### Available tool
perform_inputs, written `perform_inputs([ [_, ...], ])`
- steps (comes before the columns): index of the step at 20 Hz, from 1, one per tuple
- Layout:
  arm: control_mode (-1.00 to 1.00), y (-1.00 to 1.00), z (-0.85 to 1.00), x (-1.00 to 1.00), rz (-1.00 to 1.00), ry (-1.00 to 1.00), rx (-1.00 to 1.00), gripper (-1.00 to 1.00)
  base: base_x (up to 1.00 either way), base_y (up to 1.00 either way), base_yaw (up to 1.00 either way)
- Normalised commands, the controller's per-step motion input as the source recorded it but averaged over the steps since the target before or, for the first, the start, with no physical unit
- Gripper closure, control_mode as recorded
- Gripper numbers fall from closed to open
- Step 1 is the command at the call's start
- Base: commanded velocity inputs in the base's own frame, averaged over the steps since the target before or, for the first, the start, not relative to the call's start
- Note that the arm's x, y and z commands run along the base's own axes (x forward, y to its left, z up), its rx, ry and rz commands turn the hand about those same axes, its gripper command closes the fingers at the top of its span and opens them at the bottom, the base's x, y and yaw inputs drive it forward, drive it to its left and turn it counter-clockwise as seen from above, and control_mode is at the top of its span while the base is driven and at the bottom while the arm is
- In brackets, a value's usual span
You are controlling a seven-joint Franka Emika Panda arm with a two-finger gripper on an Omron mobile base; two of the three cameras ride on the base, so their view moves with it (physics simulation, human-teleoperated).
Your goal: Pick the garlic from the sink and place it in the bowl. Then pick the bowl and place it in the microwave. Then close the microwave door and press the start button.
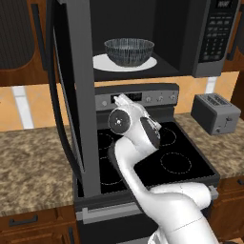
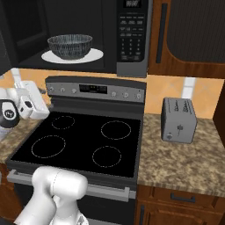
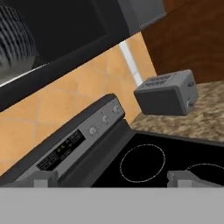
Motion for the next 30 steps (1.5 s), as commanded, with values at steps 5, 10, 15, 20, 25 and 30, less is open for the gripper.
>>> perform_inputs([
  [5,-1.00,0.68,-0.06,-0.08,-0.02,-0.13,-0.27,-1.00,0.00,0.00,0.00],
  [10,-1.00,0.71,-0.13,-0.09,0.00,-0.15,-0.21,-1.00,0.00,0.00,0.00],
  [15,-1.00,0.85,-0.11,-0.12,0.00,-0.20,-0.14,-1.00,0.00,0.00,0.00],
  [20,-1.00,0.95,-0.11,-0.17,0.00,-0.29,-0.02,-1.00,0.00,0.00,0.00],
  [25,-1.00,0.90,-0.02,-0.25,0.00,-0.31,0.00,-1.00,0.00,0.00,0.00],
  [30,-1.00,0.56,0.16,-0.46,-0.05,-0.34,0.00,-1.00,0.00,0.00,0.00],
])
